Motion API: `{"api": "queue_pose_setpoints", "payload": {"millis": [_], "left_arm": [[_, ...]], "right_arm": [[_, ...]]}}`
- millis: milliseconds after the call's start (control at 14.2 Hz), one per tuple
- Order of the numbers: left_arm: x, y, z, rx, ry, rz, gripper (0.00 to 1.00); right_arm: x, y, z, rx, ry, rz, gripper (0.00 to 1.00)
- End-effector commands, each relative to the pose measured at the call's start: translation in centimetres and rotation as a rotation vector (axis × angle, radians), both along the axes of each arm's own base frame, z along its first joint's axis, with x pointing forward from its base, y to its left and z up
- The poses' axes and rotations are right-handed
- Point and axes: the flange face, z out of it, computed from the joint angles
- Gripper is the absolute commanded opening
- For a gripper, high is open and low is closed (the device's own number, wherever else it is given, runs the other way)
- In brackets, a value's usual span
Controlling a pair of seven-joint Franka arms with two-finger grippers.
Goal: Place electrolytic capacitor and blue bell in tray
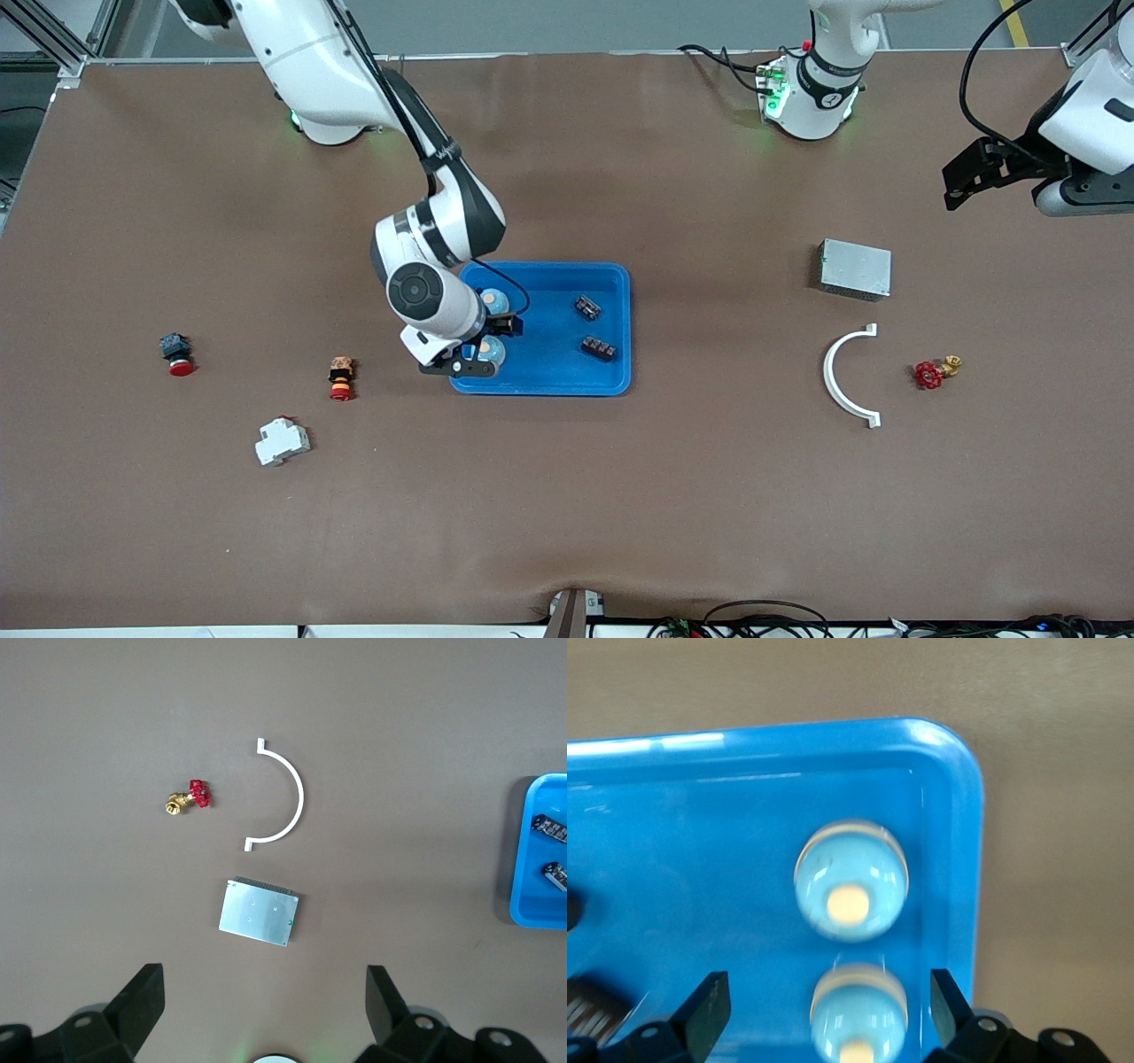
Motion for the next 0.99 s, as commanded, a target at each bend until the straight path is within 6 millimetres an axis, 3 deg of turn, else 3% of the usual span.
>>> {"api": "queue_pose_setpoints", "payload": {"millis": [0, 282, 424, 706, 918], "left_arm": [[-0.8, 0.0, 0.7, -0.014, -0.007, 0.004, 1.00], [-0.6, -0.2, 0.7, -0.011, -0.008, -0.002, 1.00], [-0.5, -0.3, 0.4, -0.014, -0.002, -0.009, 1.00], [-0.4, -0.3, 0.1, -0.018, 0.007, -0.024, 1.00], [-0.4, -0.4, 0.2, -0.018, 0.005, -0.020, 1.00]], "right_arm": [[-2.0, -1.6, 4.7, 0.014, -0.008, -0.006, 1.00], [-3.9, -3.2, 8.8, 0.034, -0.003, -0.001, 1.00], [-4.2, -5.2, 11.7, 0.039, 0.026, -0.010, 1.00], [-3.7, -13.5, 17.2, 0.014, 0.034, 0.066, 1.00], [-2.9, -22.0, 20.5, -0.008, 0.057, 0.095, 1.00]]}}
